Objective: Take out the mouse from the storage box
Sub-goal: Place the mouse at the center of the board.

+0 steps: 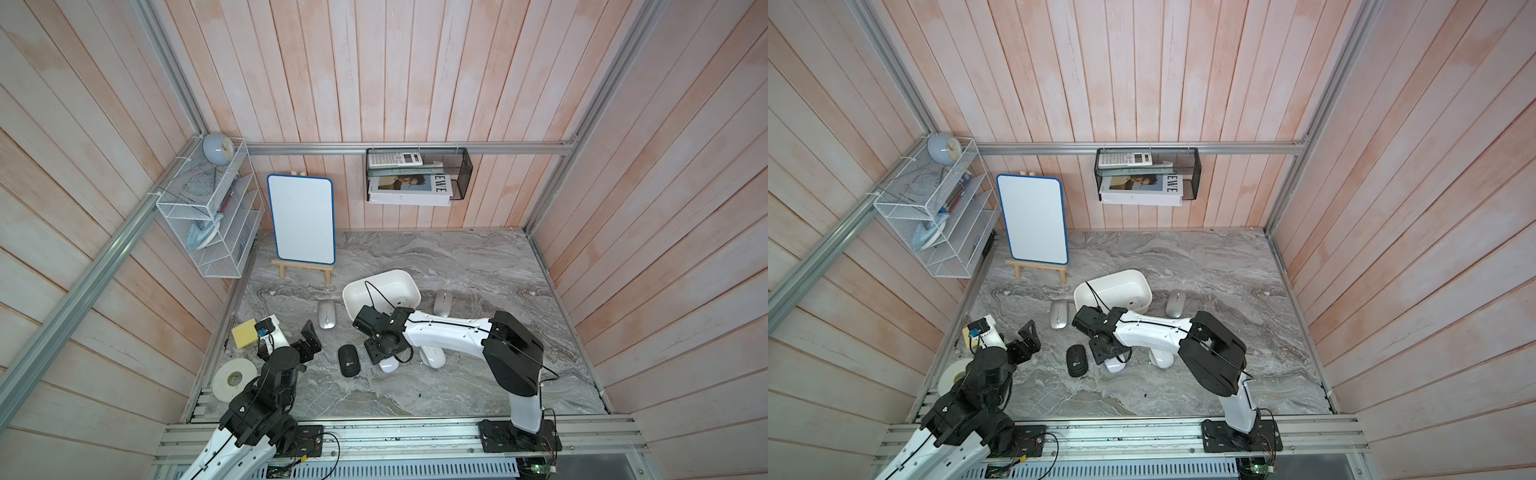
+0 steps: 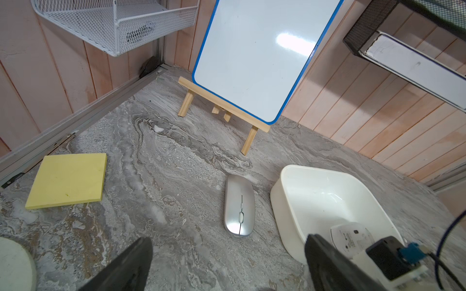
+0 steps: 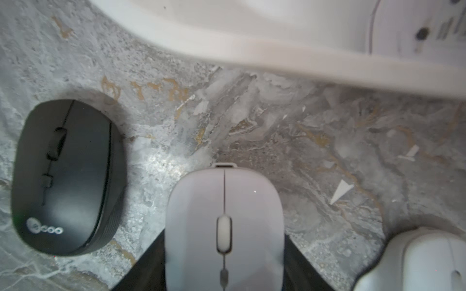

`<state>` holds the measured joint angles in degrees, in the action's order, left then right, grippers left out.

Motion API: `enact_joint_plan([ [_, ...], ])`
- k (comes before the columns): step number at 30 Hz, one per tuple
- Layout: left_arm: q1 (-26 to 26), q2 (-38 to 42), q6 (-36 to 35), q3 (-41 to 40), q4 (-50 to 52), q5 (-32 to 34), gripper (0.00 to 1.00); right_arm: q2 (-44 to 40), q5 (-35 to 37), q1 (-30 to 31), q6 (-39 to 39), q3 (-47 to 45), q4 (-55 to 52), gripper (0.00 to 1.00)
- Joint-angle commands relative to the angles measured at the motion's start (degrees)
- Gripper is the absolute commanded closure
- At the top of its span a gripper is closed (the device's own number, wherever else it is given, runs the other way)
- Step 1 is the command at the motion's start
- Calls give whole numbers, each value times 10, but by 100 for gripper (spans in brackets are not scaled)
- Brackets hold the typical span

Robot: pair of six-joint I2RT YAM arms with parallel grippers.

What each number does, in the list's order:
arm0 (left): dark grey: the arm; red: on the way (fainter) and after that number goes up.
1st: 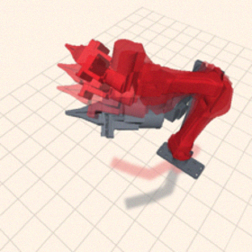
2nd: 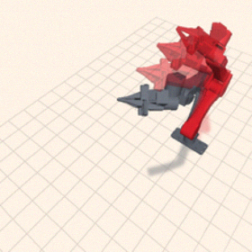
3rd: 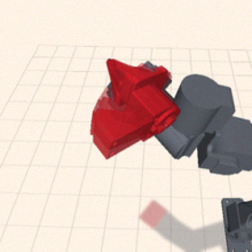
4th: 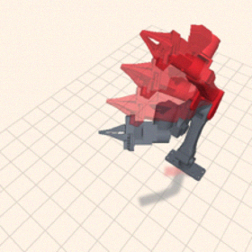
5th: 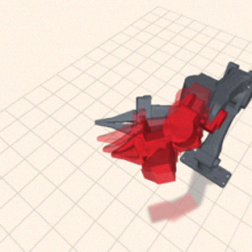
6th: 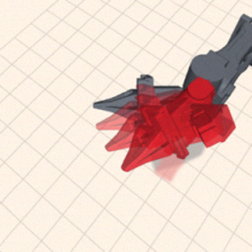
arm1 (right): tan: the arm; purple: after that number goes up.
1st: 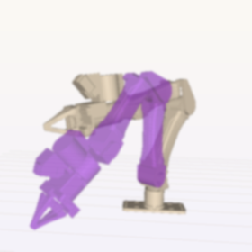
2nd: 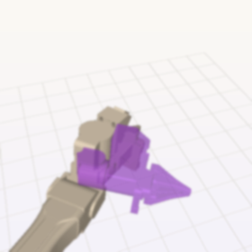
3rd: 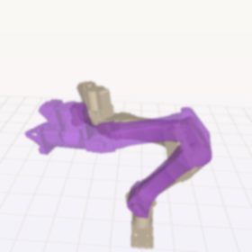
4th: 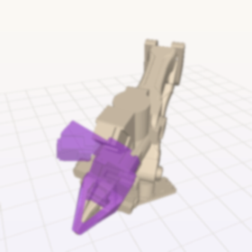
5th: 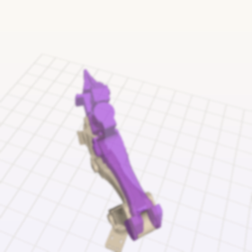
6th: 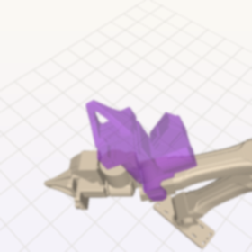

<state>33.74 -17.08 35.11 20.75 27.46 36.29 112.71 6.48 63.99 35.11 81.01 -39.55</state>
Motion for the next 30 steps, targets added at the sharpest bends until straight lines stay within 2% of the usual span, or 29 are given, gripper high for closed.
enact_joint_plan([
  [1, -3, 6, -3, -6, 1, 4, 0, -7, 0, 10, 18, -11, 21, 48],
  [6, -3, 3, -3, -6, 0, 4, 0, -4, 0, 15, 25, -23, 31, 48],
  [17, -3, 4, -2, -6, 2, 8, 0, 12, -8, 16, 25, -19, 28, 36],
  [23, -2, 5, -2, -6, 1, 8, 0, -4, 2, 18, 23, -24, 28, 28],
  [30, -3, 1, -3, -7, -2, 7, 0, -43, 45, 18, 6, -22, 1, 26],
])
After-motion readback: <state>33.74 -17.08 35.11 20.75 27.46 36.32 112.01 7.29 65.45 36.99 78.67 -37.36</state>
